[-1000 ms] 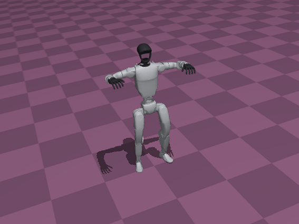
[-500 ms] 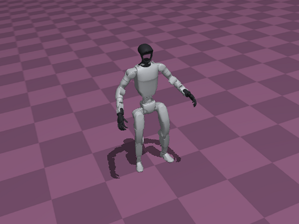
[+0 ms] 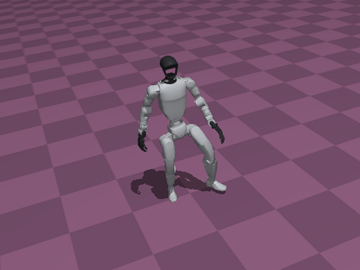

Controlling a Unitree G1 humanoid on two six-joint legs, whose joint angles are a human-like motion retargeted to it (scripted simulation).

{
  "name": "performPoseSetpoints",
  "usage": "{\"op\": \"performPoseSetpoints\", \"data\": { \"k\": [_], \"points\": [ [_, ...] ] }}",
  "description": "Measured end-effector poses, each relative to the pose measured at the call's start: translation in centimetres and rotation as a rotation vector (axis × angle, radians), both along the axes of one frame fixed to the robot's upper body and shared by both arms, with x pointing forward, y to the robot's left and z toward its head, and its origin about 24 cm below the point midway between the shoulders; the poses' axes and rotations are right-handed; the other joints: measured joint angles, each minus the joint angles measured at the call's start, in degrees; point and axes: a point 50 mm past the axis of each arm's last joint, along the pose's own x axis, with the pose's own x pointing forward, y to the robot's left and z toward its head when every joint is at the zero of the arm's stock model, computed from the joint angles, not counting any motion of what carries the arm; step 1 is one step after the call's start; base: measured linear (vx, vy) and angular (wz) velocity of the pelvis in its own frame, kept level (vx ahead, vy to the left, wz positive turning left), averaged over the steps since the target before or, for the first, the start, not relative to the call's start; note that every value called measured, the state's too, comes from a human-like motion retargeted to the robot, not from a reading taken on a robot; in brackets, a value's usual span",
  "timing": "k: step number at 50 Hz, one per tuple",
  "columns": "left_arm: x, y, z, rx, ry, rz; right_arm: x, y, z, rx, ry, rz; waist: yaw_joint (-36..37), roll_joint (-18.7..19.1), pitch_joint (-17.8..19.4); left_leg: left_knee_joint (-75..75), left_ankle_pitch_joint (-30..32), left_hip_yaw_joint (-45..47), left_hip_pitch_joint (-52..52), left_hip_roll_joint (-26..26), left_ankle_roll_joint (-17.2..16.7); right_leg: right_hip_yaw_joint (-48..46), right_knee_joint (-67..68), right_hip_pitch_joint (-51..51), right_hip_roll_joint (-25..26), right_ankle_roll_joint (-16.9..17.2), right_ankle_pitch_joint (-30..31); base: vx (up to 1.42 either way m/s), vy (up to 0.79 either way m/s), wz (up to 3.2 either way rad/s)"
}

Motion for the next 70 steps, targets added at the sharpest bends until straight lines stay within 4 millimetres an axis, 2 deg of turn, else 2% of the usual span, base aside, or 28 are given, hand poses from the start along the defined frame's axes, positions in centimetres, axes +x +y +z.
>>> {"op": "performPoseSetpoints", "data": {
  "k": [5, 7, 10, 12, 15, 18, 20, 22, 24, 25, 27, 29, 31, 33, 35, 38, 40, 42, 44, 47, 50, 53, 55, 57, 60, 64, 67, 70],
  "points": [
    [-1.8, 1.9, 0.6, -0.042, -0.052, 0.155, 1.7, -3.6, 0.9, -0.133, -0.047, -0.087, 4.5, 2.8, 1.0, -13.6, 13.8, 3.0, 1.5, 4.1, -2.1, 4.5, 1.3, 5.0, 4.6, -0.9, -1.4, 0.29, -0.18, -0.74],
    [-3.4, 2.0, 0.4, -0.026, -0.067, 0.152, 2.2, -5.8, 1.6, -0.21, -0.049, -0.201, 6.7, 5.8, 1.2, -16.0, 16.3, 0.5, 0.5, 4.8, -3.8, 6.8, 0.9, 7.5, 6.8, -1.5, -1.5, 0.3, -0.1, -0.97],
    [-6.0, 1.3, -0.6, -0.067, 0.009, 0.161, 4.7, -9.2, 3.1, -0.414, -0.066, -0.285, 11.4, 10.7, 1.6, -17.9, 18.9, -0.2, -1.3, 5.3, -5.4, 10.8, 1.6, 10.0, 9.3, -2.7, -2.1, 0.28, -0.04, -1.18],
    [-8.3, 0.8, -1.6, -0.075, 0.113, 0.146, 7.9, -10.6, 4.0, -0.512, -0.103, -0.252, 15.4, 14.1, 1.5, -18.8, 20.7, 2.5, -2.3, 5.5, -5.2, 14.1, 2.4, 10.7, 10.2, -3.5, -2.7, 0.28, 0.01, -1.51],
    [-13.1, 0.3, -2.6, -0.083, 0.278, 0.16, 15.4, -10.6, 5.1, -0.558, -0.258, -0.14, 21.3, 18.0, 1.2, -21.0, 22.3, 8.3, -2.9, 4.4, -4.8, 19.6, 3.3, 11.3, 10.5, -4.2, -3.7, 0.3, 0.05, -1.77],
    [-19.3, -0.6, -3.1, -0.129, 0.433, 0.287, 25.2, -6.9, 6.7, -0.44, -0.54, -0.068, 24.9, 20.5, 1.6, -23.8, 23.4, 13.5, -3.0, 2.5, -5.5, 25.4, 3.8, 11.5, 9.9, -4.6, -4.3, 0.33, 0.1, -1.91],
    [-23.4, -1.7, -3.1, -0.182, 0.55, 0.379, 31.5, -2.7, 8.6, -0.303, -0.741, -0.023, 26.3, 21.6, 2.4, -24.7, 23.5, 16.1, -3.5, 1.4, -5.6, 29.1, 3.9, 11.3, 9.3, -4.9, -4.5, 0.33, 0.13, -1.87],
    [-26.8, -2.8, -2.8, -0.249, 0.672, 0.438, 36.6, 2.7, 11.1, -0.151, -0.917, 0.08, 27.6, 21.5, 3.3, -24.5, 23.3, 18.6, -4.7, 0.5, -4.9, 32.7, 3.8, 10.3, 8.3, -5.1, -4.5, 0.34, 0.15, -1.75],
    [-28.9, -3.3, -2.3, -0.303, 0.772, 0.47, 39.9, 8.3, 14.0, -0.013, -1.066, 0.243, 28.9, 19.9, 4.1, -23.7, 22.4, 22.1, -6.0, -0.5, -2.9, 35.6, 3.4, 8.7, 6.8, -4.9, -4.3, 0.37, 0.18, -1.55],
    [-29.7, -3.3, -2.0, -0.32, 0.812, 0.479, 41.0, 11.1, 15.5, 0.047, -1.132, 0.334, 29.5, 18.6, 4.4, -23.4, 21.4, 24.2, -6.6, -1.1, -1.6, 36.7, 3.1, 7.9, 5.9, -4.7, -4.0, 0.4, 0.19, -1.32],
    [-29.8, -2.3, -1.7, -0.308, 0.832, 0.48, 42.2, 15.8, 18.4, 0.145, -1.249, 0.496, 30.2, 14.8, 5.3, -22.9, 18.5, 28.2, -7.5, -2.0, 1.4, 37.9, 2.6, 5.8, 3.9, -3.5, -2.4, 0.43, 0.21, -1.08],
    [-28.7, -0.6, -1.6, -0.25, 0.798, 0.464, 42.2, 19.5, 20.6, 0.236, -1.342, 0.592, 30.1, 10.4, 6.4, -22.6, 16.3, 30.5, -8.1, -2.6, 3.3, 38.6, 2.2, 4.1, 2.3, -1.7, 0.7, 0.48, 0.24, -0.69],
    [-26.2, 1.6, -1.6, -0.159, 0.719, 0.429, 41.7, 21.7, 21.8, 0.324, -1.405, 0.613, 29.2, 6.3, 8.1, -22.4, 14.8, 31.0, -8.2, -3.2, 3.6, 39.1, 2.2, 3.0, 1.5, 0.8, 5.7, 0.51, 0.27, -0.16],
    [-22.4, 4.0, -1.4, -0.059, 0.612, 0.372, 41.0, 22.4, 21.9, 0.395, -1.424, 0.58, 28.0, 3.6, 10.3, -23.0, 13.9, 29.8, -7.4, -4.1, 3.1, 39.4, 3.3, 2.7, 1.9, 3.9, 12.3, 0.53, 0.32, 0.37],
    [-17.5, 6.2, -0.8, 0.033, 0.477, 0.308, 40.1, 21.8, 20.6, 0.427, -1.4, 0.515, 26.9, 2.7, 12.7, -24.7, 13.5, 27.7, -5.5, -5.3, 3.0, 39.0, 6.7, 2.4, 3.6, 7.1, 19.5, 0.56, 0.35, 0.78],
    [-7.8, 8.3, 1.6, 0.133, 0.149, 0.27, 38.9, 18.7, 17.1, 0.373, -1.296, 0.366, 25.9, 3.1, 15.1, -27.5, 12.6, 23.5, -2.9, -6.9, 4.0, 33.6, 18.8, -2.4, 6.5, 10.3, 26.6, 0.56, 0.35, 1.08],
    [-1.1, 8.1, 4.5, 0.127, -0.158, 0.297, 37.7, 15.9, 14.0, 0.287, -1.189, 0.225, 25.4, 3.1, 15.0, -28.1, 11.1, 20.9, -2.7, -8.6, 5.0, 26.0, 27.7, -8.6, 4.2, 9.2, 26.0, 0.52, 0.4, 1.2],
    [4.6, 5.9, 8.1, 0.018, -0.489, 0.305, 35.6, 12.5, 10.7, 0.176, -1.063, 0.046, 24.4, 3.9, 14.4, -27.2, 9.2, 17.7, -2.8, -10.0, 5.1, 16.5, 32.2, -13.3, -0.7, 4.6, 21.4, 0.52, 0.4, 1.4],
    [8.4, 2.3, 11.9, -0.137, -0.752, 0.216, 32.7, 8.9, 7.7, 0.063, -0.936, -0.132, 22.8, 6.5, 13.9, -23.5, 6.1, 14.1, -2.8, -10.0, 4.0, 8.6, 30.8, -14.6, -3.7, 0.8, 17.4, 0.57, 0.39, 1.67],
    [10.3, -3.4, 17.4, -0.292, -1.007, -0.087, 28.1, 3.7, 5.0, -0.076, -0.785, -0.334, 19.8, 11.2, 13.4, -17.1, 0.9, 8.9, -1.9, -9.8, 1.9, 2.1, 20.9, -14.0, -4.5, -1.0, 13.8, 0.59, 0.37, 1.55],
    [9.3, -6.8, 22.9, -0.154, -1.195, -0.463, 25.1, -1.0, 4.6, -0.183, -0.738, -0.441, 16.8, 13.5, 13.8, -12.4, -3.0, 5.5, 0.1, -12.6, 2.4, 1.4, 8.8, -14.9, -5.3, 0.3, 12.0, 0.6, 0.33, 1.23],
    [7.5, -7.6, 27.0, 0.063, -1.353, -0.646, 23.3, -4.7, 5.3, -0.291, -0.754, -0.509, 13.2, 15.0, 15.1, -5.6, -7.3, 2.6, 2.2, -15.6, 3.8, 4.1, 0.9, -17.2, -5.5, 1.9, 12.6, 0.61, 0.28, 1.09],
    [7.1, -7.6, 28.3, 0.063, -1.419, -0.63, 22.8, -6.4, 6.0, -0.339, -0.768, -0.558, 11.3, 15.2, 15.9, -3.6, -9.3, 1.4, 4.5, -18.8, 5.0, 6.1, -1.6, -20.3, -5.9, 2.8, 15.1, 0.58, 0.26, 0.92],
    [7.7, -7.1, 28.7, 0.047, -1.425, -0.602, 22.7, -7.7, 6.8, -0.371, -0.806, -0.635, 8.3, 16.1, 17.2, 0.2, -11.4, -0.5, 6.6, -20.5, 5.2, 7.0, -2.2, -22.4, -5.2, 3.1, 17.7, 0.6, 0.23, 1.16],
    [9.4, -6.0, 28.7, 0.061, -1.372, -0.588, 22.7, -8.5, 7.5, -0.372, -0.865, -0.761, 3.4, 17.1, 18.6, 3.0, -13.6, -3.8, 11.1, -22.9, 5.2, 8.5, -2.0, -25.1, -3.5, 2.4, 21.8, 0.61, 0.18, 1.29],
    [12.1, -5.0, 29.9, 0.07, -1.348, -0.564, 24.1, -7.5, 7.5, -0.283, -0.923, -0.888, -2.8, 16.5, 20.5, 0.5, -13.6, -8.3, 19.0, -26.0, 4.2, 0.4, -0.4, -27.4, -3.5, -0.6, 27.5, 0.64, 0.13, 1.1],
    [13.6, -5.4, 32.5, 0.101, -1.424, -0.574, 25.1, -5.8, 7.3, -0.201, -0.953, -0.86, -8.4, 15.3, 20.1, -3.5, -12.0, -13.5, 23.9, -27.8, 2.3, -5.3, -4.2, -27.9, -1.9, -0.8, 28.8, 0.71, 0.06, 1.29],
    [14.6, -6.9, 35.7, 0.204, -1.509, -0.683, 25.2, -4.5, 7.1, -0.087, -1.004, -0.823, -15.6, 14.1, 17.7, -6.5, -9.7, -20.1, 26.6, -28.6, 0.2, -8.7, -11.6, -28.4, 1.6, 2.6, 31.1, 0.74, 0.0, 1.65]
  ]
}}
